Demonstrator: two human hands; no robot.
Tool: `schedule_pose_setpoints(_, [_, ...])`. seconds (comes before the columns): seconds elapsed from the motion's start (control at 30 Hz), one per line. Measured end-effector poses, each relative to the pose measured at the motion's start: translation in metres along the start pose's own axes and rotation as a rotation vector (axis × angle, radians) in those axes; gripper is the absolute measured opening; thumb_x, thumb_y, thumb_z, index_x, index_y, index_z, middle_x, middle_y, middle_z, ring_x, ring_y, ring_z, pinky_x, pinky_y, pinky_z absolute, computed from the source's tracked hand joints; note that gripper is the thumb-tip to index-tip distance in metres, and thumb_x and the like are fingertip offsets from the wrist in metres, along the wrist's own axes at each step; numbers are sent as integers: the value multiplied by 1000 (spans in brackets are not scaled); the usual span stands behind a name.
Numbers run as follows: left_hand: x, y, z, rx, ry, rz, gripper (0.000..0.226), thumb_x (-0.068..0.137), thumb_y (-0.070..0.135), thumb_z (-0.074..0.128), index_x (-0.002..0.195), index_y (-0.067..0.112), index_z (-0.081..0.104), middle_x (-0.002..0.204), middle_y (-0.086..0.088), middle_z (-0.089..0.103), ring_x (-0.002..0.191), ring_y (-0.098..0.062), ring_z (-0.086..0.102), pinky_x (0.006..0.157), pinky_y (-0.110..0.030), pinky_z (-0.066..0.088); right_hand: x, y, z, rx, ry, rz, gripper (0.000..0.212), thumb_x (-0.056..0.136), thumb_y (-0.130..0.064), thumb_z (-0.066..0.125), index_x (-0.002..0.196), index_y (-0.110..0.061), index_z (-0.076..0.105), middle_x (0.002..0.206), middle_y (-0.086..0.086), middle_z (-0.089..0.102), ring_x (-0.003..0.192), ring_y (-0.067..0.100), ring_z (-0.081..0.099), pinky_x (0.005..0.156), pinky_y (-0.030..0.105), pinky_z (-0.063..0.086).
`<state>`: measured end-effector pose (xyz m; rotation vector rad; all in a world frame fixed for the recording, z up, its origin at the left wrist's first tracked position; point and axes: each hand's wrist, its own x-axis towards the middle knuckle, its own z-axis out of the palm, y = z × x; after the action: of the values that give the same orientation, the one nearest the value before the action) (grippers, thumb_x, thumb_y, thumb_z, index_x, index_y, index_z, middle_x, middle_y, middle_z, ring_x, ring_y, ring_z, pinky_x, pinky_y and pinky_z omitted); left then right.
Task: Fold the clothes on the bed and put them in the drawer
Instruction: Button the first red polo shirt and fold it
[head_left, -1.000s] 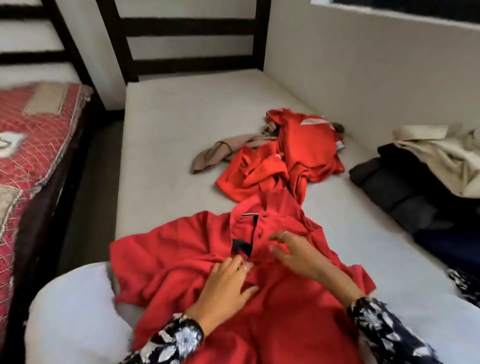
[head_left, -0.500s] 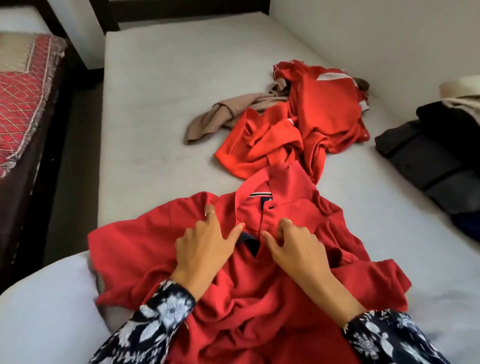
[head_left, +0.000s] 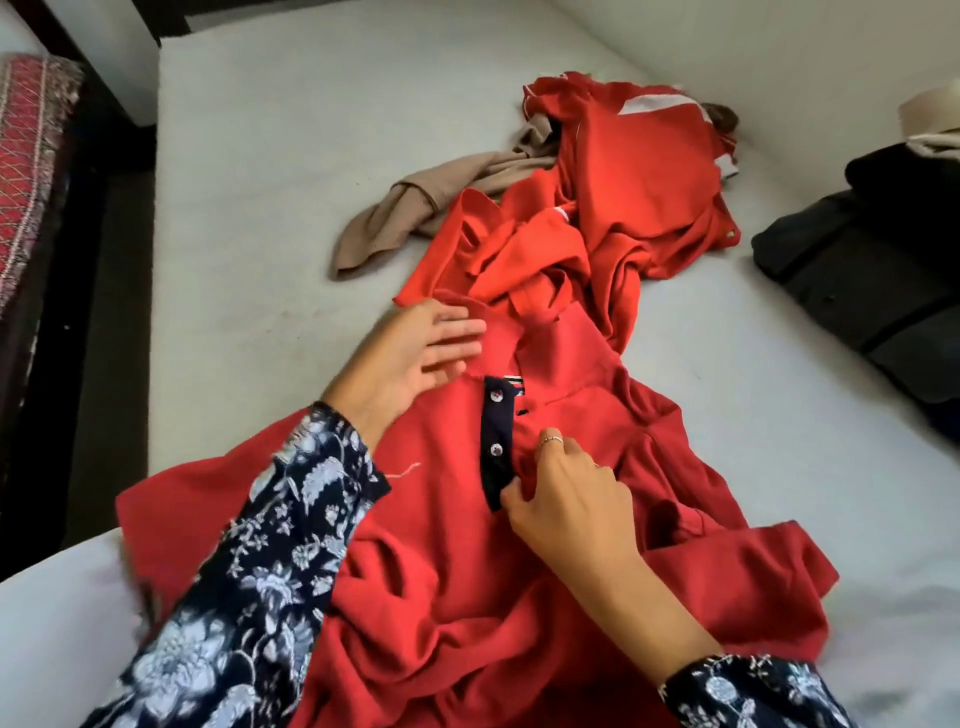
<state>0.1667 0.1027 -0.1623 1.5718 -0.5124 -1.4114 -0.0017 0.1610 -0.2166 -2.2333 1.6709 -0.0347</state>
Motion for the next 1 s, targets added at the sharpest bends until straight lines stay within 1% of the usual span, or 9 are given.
schedule_pose_setpoints(0.1, [0, -44, 15, 289, 147, 249, 8, 95, 20, 53, 97, 20, 60, 89, 1, 66, 75, -13, 61, 63, -22, 46, 1, 4, -2, 104, 41, 28, 24, 90, -35, 46, 104, -16, 46, 112, 6, 59, 103, 36, 58, 70, 37, 39])
schedule_pose_setpoints(0.17, [-9, -76, 14, 547, 234, 430, 9, 87, 10, 62, 95, 15, 65, 83, 1, 64, 69, -11, 59, 67, -16, 45, 3, 10, -2, 222, 61, 82, 17, 85, -32, 50, 91, -15, 48, 101, 9, 63, 97, 38, 59, 71, 38, 42])
schedule_pose_setpoints(0.3, [-23, -119, 9, 805, 210, 609, 23, 80, 4, 71, 103, 7, 70, 84, 4, 55, 61, 4, 51, 62, -1, 40, 5, 19, -1, 466, 92, 176, 9, 78, -26, 58, 77, -17, 56, 79, 7, 67, 87, 35, 61, 71, 36, 45])
schedule_pose_setpoints(0.4, [-24, -127, 9, 869, 164, 721, 22, 79, 10, 74, 101, 13, 70, 89, 8, 51, 66, -3, 52, 68, -17, 49, 5, 21, -1, 616, 56, 229, 8, 73, -31, 59, 71, -24, 58, 70, -1, 63, 83, 28, 64, 75, 33, 48])
schedule_pose_setpoints(0.47, [-23, -129, 8, 893, 144, 773, 17, 80, 11, 73, 96, 14, 69, 90, 7, 52, 73, -8, 54, 71, -29, 52, 5, 22, -1, 744, 56, 275, 13, 63, -37, 54, 65, -26, 58, 65, -2, 65, 75, 27, 68, 77, 40, 53])
schedule_pose_setpoints(0.57, [-22, -127, 9, 850, 150, 788, 10, 79, 9, 74, 86, 14, 69, 83, 10, 51, 68, -3, 49, 67, -33, 49, 4, 24, -1, 888, 50, 291, 10, 71, -19, 63, 63, -21, 57, 53, -4, 61, 56, 21, 62, 74, 50, 56])
schedule_pose_setpoints(0.63, [-20, -125, 7, 849, 139, 791, 9, 79, 8, 74, 84, 14, 69, 80, 10, 51, 68, -9, 54, 66, -35, 49, 6, 24, -2, 913, 51, 275, 21, 78, -5, 64, 64, -18, 57, 48, -7, 56, 50, 14, 57, 68, 45, 54])
schedule_pose_setpoints(0.83, [-30, -124, 10, 1028, 81, 770, 14, 89, 12, 62, 102, 9, 66, 97, -6, 58, 90, -29, 61, 78, -44, 49, 20, 14, -1, 806, 81, 184, 11, 76, -16, 69, 69, -10, 62, 56, -4, 59, 53, 13, 58, 61, 30, 49])
schedule_pose_setpoints(1.0, [-26, -115, 6, 968, 53, 734, 15, 82, 2, 63, 93, 9, 70, 91, -8, 64, 84, -30, 64, 74, -42, 51, 20, 7, 9, 652, 124, 118, 5, 77, -10, 68, 72, -9, 67, 56, -10, 58, 50, -2, 51, 53, 11, 37])
